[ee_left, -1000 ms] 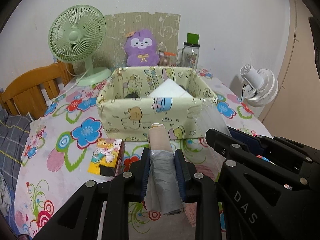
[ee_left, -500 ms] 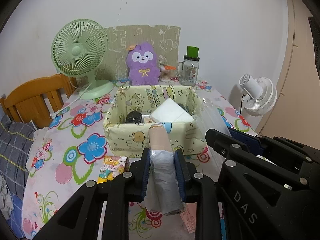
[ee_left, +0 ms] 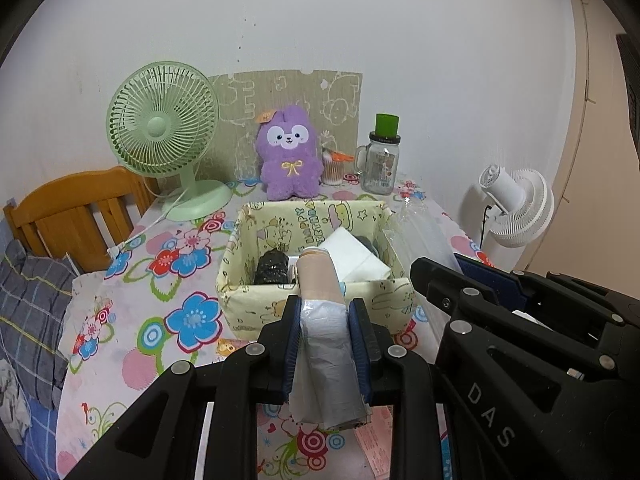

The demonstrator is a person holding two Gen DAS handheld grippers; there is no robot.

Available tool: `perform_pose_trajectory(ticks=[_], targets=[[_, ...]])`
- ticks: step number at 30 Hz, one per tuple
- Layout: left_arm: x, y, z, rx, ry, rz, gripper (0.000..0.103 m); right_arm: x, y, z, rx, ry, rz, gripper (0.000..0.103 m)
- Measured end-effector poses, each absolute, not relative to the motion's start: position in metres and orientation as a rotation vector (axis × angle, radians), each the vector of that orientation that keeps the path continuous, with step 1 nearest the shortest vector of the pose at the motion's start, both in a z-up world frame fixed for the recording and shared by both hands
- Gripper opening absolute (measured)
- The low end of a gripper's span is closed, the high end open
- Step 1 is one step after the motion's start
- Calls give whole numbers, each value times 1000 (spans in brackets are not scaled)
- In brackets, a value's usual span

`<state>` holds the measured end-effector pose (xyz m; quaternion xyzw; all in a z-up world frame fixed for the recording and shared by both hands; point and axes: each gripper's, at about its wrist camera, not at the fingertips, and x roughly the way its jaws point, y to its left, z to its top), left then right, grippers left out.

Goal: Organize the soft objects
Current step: 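Lift the beige roll with the left gripper while the right carries the clear tubes over the box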

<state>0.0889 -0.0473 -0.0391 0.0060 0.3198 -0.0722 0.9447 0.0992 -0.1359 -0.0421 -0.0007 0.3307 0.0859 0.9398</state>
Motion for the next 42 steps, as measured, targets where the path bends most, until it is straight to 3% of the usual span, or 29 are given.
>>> perform_pose_trajectory(ticks=[42], targets=[[157, -44, -27, 37, 635, -145, 23, 166, -133, -25, 9, 657, 181, 21]])
